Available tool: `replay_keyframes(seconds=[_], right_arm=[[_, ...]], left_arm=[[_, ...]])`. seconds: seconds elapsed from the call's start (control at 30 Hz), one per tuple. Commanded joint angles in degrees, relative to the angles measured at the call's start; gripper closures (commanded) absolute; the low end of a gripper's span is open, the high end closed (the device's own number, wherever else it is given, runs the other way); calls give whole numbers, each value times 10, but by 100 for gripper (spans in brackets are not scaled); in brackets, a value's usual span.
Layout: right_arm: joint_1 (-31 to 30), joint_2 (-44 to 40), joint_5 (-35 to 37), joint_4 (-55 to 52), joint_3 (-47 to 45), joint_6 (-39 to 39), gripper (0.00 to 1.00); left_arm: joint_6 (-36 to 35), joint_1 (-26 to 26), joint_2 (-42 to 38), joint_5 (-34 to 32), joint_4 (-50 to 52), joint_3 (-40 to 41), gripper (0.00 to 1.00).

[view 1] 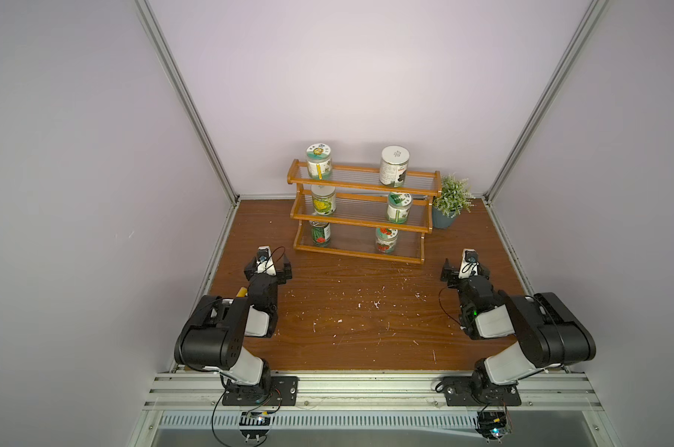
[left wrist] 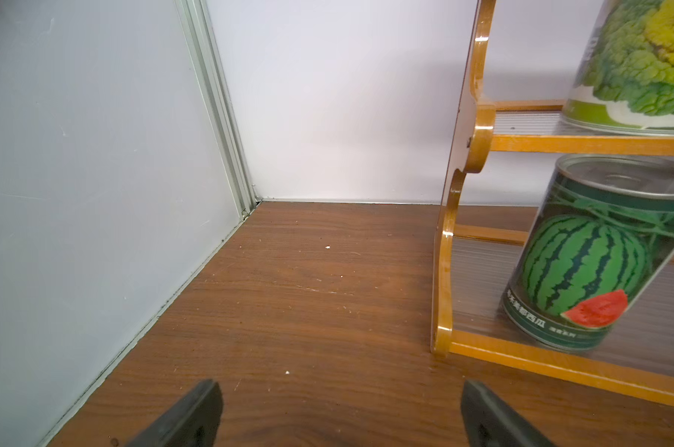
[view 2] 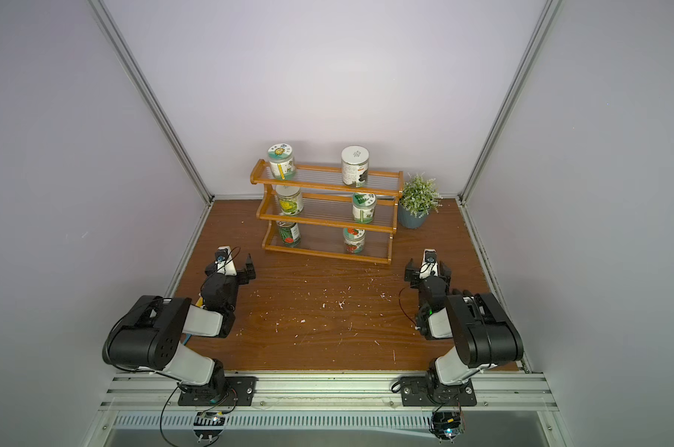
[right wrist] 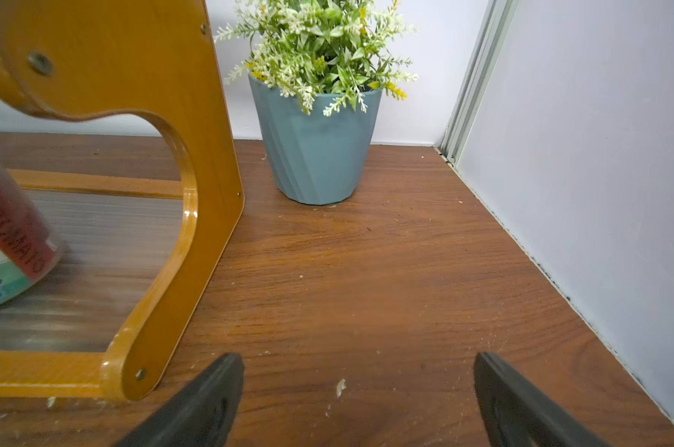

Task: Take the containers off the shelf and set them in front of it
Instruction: 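Pick up a container from the shelf.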

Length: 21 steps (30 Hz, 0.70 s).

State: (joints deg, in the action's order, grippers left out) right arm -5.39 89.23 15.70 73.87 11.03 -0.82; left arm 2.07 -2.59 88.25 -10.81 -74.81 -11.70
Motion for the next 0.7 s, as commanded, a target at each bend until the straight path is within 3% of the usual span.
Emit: replay_keyframes(seconds=[0.0,0.57,0.67], right_arm=[[3,-17,-14,8,12,8,0],[8,-18,-54,5,16,-1,1],[-2,-66,-63,-69,40,-20,0]], left_arm=[[-3,1,4,-4,-10,3,1],[-3,0,4,-4,-10,3,1],[-20,-7,-38,1,79,-33,3]])
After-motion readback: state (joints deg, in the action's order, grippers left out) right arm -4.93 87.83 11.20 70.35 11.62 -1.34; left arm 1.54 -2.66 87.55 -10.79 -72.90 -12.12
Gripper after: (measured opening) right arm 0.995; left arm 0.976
